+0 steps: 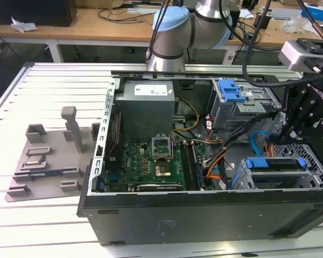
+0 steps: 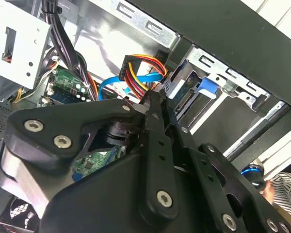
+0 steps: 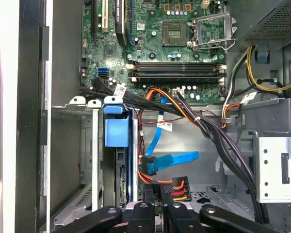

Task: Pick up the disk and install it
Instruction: 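Insert the first disk wire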

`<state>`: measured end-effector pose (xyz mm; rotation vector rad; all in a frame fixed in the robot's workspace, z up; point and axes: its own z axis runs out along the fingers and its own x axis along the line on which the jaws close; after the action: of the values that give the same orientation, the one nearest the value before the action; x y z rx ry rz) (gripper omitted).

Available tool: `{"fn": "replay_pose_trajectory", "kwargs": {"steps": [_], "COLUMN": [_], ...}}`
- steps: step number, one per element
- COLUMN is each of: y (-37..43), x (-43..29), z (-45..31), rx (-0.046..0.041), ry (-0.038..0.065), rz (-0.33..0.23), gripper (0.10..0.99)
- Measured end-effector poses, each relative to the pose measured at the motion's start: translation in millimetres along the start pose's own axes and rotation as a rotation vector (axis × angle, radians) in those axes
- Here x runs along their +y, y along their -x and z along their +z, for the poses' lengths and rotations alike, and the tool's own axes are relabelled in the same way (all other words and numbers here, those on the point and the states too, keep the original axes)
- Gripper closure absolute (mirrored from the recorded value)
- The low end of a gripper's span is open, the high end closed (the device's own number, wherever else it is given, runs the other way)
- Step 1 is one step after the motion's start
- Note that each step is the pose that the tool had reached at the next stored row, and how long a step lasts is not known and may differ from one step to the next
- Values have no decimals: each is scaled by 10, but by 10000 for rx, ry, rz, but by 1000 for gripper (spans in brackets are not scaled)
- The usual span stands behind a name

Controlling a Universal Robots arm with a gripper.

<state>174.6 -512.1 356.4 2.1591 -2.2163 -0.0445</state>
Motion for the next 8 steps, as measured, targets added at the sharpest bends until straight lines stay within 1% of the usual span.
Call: {"fn": "replay_pose_trajectory", "kwargs": {"steps": [1,3,5,7,8], "y": [-22,-124,-156,-215,-229], "x": [-1,-6,-15,-33,-37], "z": [1,10,24,51,57], "rx": [0,32,40,52,54], "ry": [0,-1,-1,-1,-1], "rz": [0,2,2,4,3], "gripper": [918,918,918,918,918]}}
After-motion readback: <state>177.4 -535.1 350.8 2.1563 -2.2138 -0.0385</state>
